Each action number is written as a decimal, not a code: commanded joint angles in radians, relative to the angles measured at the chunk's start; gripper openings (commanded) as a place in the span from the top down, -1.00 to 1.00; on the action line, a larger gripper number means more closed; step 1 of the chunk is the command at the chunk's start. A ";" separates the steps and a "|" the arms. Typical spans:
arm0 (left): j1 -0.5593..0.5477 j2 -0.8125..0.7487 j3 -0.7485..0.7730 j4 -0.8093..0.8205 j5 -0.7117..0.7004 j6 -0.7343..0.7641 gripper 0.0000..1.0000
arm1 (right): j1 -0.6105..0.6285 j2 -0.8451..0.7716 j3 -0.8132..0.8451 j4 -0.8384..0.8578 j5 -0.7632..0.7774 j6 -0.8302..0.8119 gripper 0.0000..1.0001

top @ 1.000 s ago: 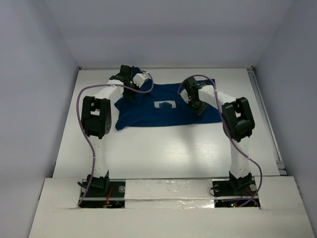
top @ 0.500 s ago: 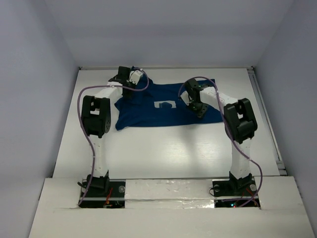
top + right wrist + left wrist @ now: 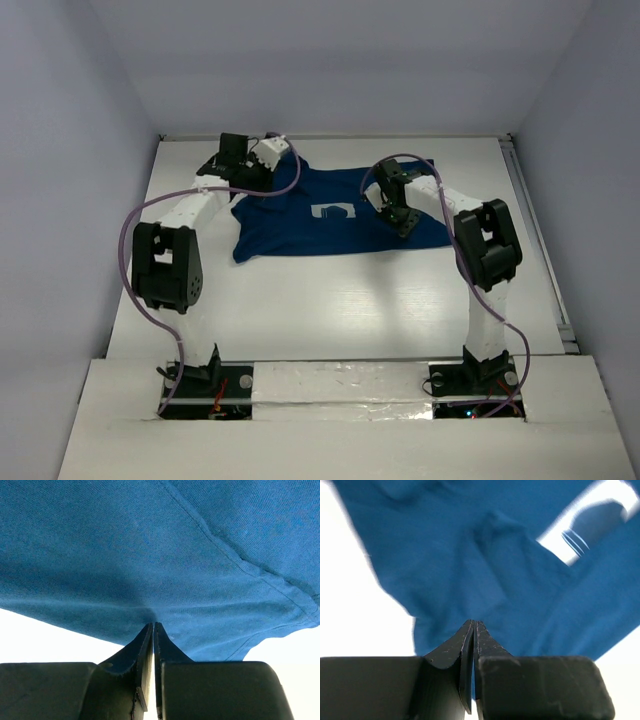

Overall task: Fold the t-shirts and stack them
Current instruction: Fold the flattened tshirt in 1/3 of the way

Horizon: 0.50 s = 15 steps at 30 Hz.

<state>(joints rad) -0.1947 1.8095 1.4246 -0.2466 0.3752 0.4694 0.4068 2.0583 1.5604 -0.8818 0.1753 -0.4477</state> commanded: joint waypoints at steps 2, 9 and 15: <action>-0.025 0.019 -0.062 -0.082 0.111 0.081 1.00 | 0.007 -0.021 0.012 0.014 -0.007 0.012 0.77; -0.046 0.088 -0.085 -0.132 0.097 0.120 1.00 | 0.007 -0.015 0.006 -0.002 -0.025 0.004 0.88; -0.057 0.119 -0.121 -0.168 0.047 0.141 1.00 | 0.007 -0.017 -0.017 -0.002 -0.017 0.004 0.87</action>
<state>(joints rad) -0.2474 1.9312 1.3266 -0.3725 0.4332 0.5793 0.4068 2.0583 1.5547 -0.8825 0.1711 -0.4477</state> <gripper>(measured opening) 0.003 0.066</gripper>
